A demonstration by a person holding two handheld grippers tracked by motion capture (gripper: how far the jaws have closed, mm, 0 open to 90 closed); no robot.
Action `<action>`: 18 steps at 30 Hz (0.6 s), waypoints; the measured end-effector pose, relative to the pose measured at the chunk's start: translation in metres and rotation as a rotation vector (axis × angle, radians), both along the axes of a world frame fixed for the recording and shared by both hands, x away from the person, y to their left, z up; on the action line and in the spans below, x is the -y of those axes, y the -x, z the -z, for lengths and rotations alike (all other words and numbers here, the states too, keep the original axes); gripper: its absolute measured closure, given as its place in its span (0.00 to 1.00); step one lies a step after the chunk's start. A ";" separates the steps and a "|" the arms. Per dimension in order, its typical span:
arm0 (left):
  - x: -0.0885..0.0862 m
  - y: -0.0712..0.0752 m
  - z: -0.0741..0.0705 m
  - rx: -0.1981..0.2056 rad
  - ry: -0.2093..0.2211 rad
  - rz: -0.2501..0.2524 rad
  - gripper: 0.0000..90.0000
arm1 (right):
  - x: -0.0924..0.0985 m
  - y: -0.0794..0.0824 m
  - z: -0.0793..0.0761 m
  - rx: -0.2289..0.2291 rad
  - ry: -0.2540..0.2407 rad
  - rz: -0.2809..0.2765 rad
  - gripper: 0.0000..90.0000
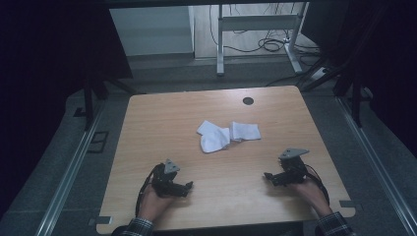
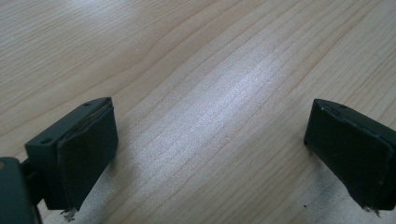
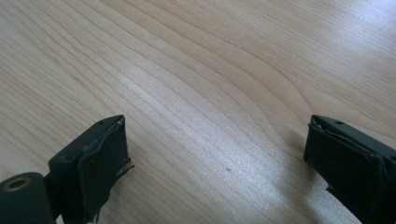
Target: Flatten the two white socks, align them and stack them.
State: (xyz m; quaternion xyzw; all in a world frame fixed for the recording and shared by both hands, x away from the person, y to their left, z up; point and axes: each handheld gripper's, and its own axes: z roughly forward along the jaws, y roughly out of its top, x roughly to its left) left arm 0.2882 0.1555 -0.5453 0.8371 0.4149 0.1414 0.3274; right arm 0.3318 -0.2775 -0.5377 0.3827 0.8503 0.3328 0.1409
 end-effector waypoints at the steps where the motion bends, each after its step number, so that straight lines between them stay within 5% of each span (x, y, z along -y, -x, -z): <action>1: 0.000 0.000 0.000 0.000 0.000 0.000 0.03 | 0.000 0.000 0.000 0.000 0.000 0.000 0.07; 4: 0.000 0.000 0.000 0.000 0.000 0.001 0.03 | 0.002 -0.001 -0.005 -0.031 -0.045 0.016 0.07; 18: 0.000 0.000 0.000 0.000 -0.001 0.003 0.03 | 0.001 -0.006 -0.015 0.007 -0.078 0.036 0.06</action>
